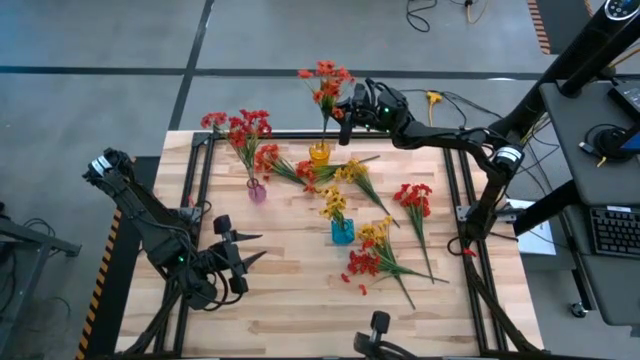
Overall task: Sort flowers into vase by color
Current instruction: Put the bottom orange flowers into the yellow vase
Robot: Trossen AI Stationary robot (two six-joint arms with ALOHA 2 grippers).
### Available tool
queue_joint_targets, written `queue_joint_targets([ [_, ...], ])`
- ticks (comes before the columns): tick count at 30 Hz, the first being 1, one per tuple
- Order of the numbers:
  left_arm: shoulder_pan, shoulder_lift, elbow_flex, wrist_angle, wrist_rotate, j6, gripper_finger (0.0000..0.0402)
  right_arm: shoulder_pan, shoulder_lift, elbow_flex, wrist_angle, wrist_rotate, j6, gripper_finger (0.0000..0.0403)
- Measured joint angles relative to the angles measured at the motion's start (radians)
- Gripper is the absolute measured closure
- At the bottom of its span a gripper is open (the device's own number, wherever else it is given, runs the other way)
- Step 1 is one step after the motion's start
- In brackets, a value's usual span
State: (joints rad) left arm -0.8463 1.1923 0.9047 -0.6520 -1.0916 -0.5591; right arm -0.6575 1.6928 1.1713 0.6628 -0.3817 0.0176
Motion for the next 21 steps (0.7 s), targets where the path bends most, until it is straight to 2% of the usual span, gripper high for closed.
queue_joint_targets([
  [21, 0.000, 0.000, 0.000, 0.000, 0.000, 0.007, 0.0228, 0.000, 0.020, -0.002, -0.015, 0.016, -0.010, 0.0380],
])
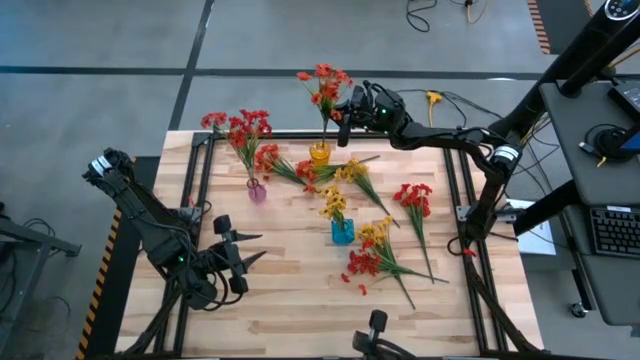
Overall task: Sort flowers into vase by color
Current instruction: Put the bottom orange flowers into the yellow vase
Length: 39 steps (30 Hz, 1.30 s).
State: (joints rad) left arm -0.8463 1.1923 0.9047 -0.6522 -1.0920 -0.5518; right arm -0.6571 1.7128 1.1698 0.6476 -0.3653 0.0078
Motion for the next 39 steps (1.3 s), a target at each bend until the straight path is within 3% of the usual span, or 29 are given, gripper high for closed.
queue_joint_targets([
  [7, 0.000, 0.000, 0.000, 0.000, 0.000, 0.000, 0.0228, 0.000, 0.000, 0.000, 0.000, 0.000, 0.008, 0.0373],
  [24, 0.000, 0.000, 0.000, 0.000, 0.000, 0.000, 0.0228, 0.000, 0.000, 0.000, -0.036, 0.000, 0.019, 0.0277],
  [39, 0.000, 0.000, 0.000, 0.000, 0.000, 0.000, 0.0228, 0.000, -0.076, 0.000, -0.232, -0.001, 0.017, 0.0198],
])
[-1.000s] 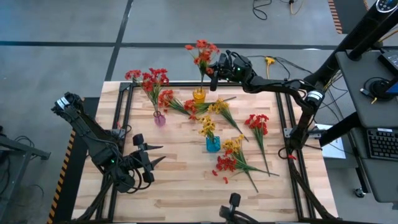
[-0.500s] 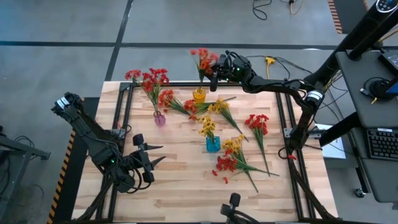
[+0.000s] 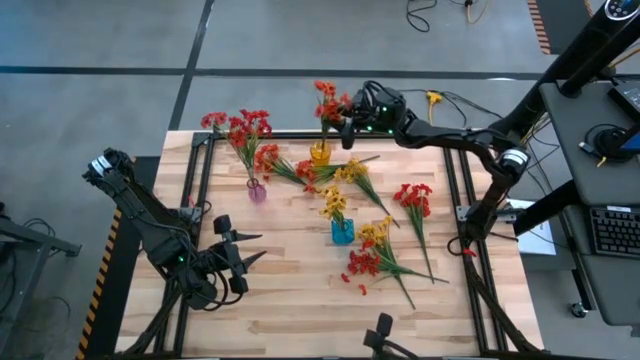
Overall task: Sort flowers into vase by color
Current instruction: Put the bottom orange flowers into the yellow vase
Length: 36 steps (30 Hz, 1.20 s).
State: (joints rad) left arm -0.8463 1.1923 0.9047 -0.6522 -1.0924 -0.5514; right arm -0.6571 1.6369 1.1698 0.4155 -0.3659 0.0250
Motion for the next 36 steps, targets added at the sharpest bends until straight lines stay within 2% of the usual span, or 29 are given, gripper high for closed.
queue_joint_targets([
  [16, 0.004, 0.000, 0.000, 0.000, 0.000, -0.008, 0.0228, 0.000, -0.095, 0.008, -0.236, 0.054, 0.035, 0.0147],
  [21, 0.007, 0.000, 0.000, 0.001, 0.000, -0.008, 0.0228, 0.000, -0.127, 0.054, -0.397, 0.063, 0.046, 0.0149],
  [30, 0.013, 0.000, 0.000, 0.005, 0.000, -0.009, 0.0228, 0.000, -0.141, 0.207, -0.777, 0.164, 0.011, 0.0147],
  [36, 0.017, 0.000, 0.000, 0.006, 0.000, -0.009, 0.0228, 0.000, -0.141, 0.287, -0.935, 0.184, 0.011, 0.0147],
])
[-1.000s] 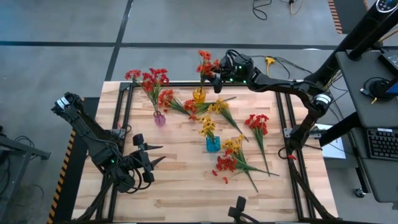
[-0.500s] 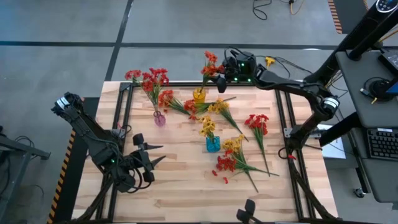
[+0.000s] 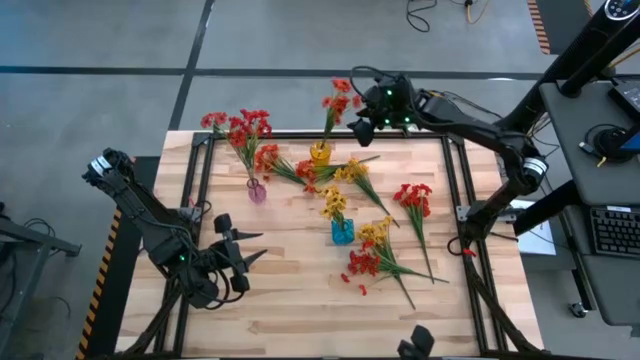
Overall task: Sort flowers into vase by color
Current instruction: Put the bottom orange flowers into the yellow vase, then put the top red flowers into the purple vase
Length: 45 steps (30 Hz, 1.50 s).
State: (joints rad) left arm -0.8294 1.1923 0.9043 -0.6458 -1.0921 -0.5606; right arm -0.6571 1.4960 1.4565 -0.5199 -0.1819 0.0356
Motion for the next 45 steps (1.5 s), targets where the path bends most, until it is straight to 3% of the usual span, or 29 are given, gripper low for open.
queue_joint_targets([
  [13, 0.003, 0.000, 0.000, 0.009, 0.001, -0.003, 0.0228, 0.000, -0.007, 0.120, -0.387, 0.076, 0.048, 0.0157],
  [23, 0.023, 0.000, 0.001, 0.025, 0.001, -0.003, 0.0228, 0.038, -0.018, 0.107, -0.833, 0.088, 0.165, 0.0172],
  [30, 0.025, 0.000, 0.005, 0.025, 0.003, -0.003, 0.0228, 0.159, -0.107, -0.051, -0.824, 0.108, 0.294, 0.0173],
  [34, 0.025, 0.000, 0.005, 0.025, 0.003, -0.003, 0.0228, 0.241, -0.194, -0.170, -0.753, 0.171, 0.392, 0.0174],
  [45, 0.027, 0.000, 0.007, 0.049, 0.028, -0.014, 0.0228, 0.414, -0.413, -0.512, -0.611, 0.185, 0.699, 0.0174],
])
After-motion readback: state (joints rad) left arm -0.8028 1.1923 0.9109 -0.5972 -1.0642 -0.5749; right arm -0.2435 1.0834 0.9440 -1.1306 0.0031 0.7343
